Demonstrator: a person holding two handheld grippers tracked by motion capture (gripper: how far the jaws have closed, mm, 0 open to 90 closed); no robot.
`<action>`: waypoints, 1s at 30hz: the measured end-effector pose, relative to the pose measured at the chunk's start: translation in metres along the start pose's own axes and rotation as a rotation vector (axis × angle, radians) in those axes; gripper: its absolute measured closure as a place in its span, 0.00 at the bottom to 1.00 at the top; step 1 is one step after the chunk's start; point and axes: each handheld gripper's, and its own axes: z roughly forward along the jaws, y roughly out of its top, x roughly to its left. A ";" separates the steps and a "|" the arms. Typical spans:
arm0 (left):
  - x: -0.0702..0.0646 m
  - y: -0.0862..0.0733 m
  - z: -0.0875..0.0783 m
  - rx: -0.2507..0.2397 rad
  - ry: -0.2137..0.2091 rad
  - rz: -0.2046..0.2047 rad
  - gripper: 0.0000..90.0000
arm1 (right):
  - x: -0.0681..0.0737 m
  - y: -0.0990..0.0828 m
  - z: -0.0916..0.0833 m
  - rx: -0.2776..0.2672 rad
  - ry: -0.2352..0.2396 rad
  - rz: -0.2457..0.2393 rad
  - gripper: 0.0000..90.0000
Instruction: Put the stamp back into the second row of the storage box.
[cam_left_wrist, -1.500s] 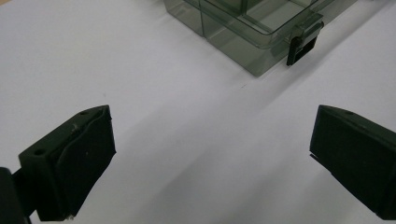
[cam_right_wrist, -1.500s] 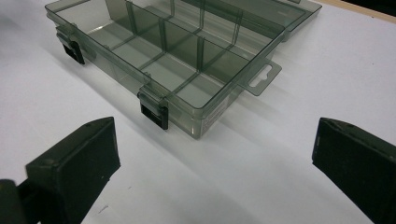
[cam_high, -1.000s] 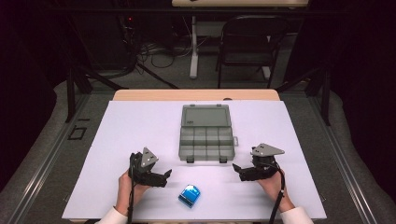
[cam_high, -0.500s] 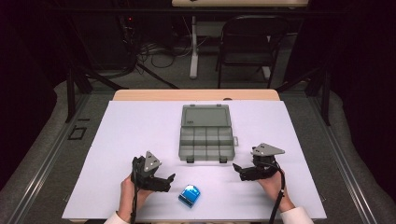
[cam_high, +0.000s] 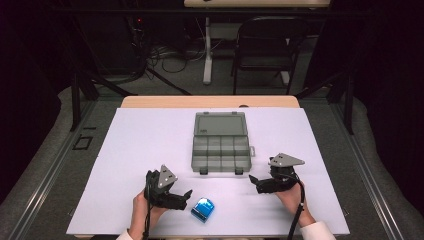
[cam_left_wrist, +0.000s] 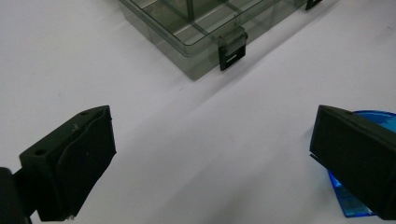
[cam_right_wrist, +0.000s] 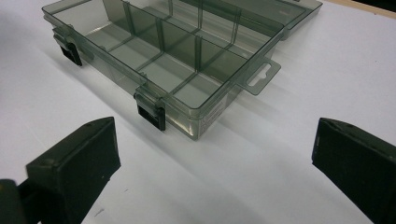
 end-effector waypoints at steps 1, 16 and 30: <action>-0.001 0.000 0.000 0.000 -0.004 0.001 0.00 | 0.000 0.000 0.000 0.000 0.001 -0.001 0.00; -0.028 0.001 -0.002 -0.004 -0.056 0.044 0.00 | 0.002 0.000 0.000 0.000 0.005 -0.015 0.00; -0.049 -0.003 0.003 0.012 -0.112 0.080 0.00 | 0.001 0.000 0.001 0.003 0.003 -0.017 0.00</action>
